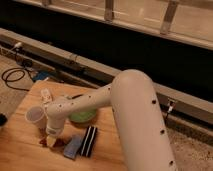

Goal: Drag the pepper across the table

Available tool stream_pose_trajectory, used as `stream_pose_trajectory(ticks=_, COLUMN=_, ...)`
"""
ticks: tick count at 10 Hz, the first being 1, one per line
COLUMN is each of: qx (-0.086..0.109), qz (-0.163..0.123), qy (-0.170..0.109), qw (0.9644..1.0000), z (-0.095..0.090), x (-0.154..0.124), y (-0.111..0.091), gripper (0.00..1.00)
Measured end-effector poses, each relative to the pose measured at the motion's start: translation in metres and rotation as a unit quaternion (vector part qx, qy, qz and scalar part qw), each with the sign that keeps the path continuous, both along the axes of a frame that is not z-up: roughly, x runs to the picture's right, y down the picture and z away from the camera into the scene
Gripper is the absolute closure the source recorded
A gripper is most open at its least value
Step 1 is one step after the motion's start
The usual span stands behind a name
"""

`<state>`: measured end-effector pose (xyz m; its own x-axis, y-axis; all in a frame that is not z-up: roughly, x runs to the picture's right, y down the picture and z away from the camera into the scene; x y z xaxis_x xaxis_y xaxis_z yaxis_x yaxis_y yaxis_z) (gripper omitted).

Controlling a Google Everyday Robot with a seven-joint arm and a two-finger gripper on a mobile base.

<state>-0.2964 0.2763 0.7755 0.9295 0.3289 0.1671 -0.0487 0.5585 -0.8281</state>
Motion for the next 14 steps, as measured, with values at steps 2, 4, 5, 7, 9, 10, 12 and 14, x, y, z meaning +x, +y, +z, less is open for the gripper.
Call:
stream_pose_trajectory(ticks=2, qx=0.003, qz=-0.008, qy=-0.008, qw=0.9999, z=-0.004, x=-0.009, y=0.001, gripper=1.0)
stream_pose_trajectory(ticks=4, qx=0.003, qz=-0.025, qy=-0.014, qw=0.9996, z=-0.016, x=-0.017, y=0.009, gripper=1.0)
stream_pose_trajectory(ticks=5, qx=-0.001, qz=-0.033, qy=-0.015, qw=0.9993, z=-0.023, x=-0.02, y=0.018, gripper=1.0)
stream_pose_trajectory(ticks=7, qx=-0.008, qz=-0.041, qy=-0.016, qw=0.999, z=-0.032, x=-0.02, y=0.031, gripper=1.0)
stream_pose_trajectory(ticks=9, qx=-0.017, qz=-0.044, qy=-0.017, qw=0.9987, z=-0.04, x=-0.02, y=0.045, gripper=1.0)
stream_pose_trajectory(ticks=10, qx=-0.02, qz=-0.044, qy=-0.019, qw=0.9986, z=-0.045, x=-0.02, y=0.051, gripper=1.0)
stream_pose_trajectory(ticks=12, qx=-0.031, qz=-0.042, qy=-0.022, qw=0.9984, z=-0.056, x=-0.018, y=0.063, gripper=1.0)
stream_pose_trajectory(ticks=14, qx=-0.04, qz=-0.036, qy=-0.023, qw=0.9983, z=-0.069, x=-0.016, y=0.073, gripper=1.0)
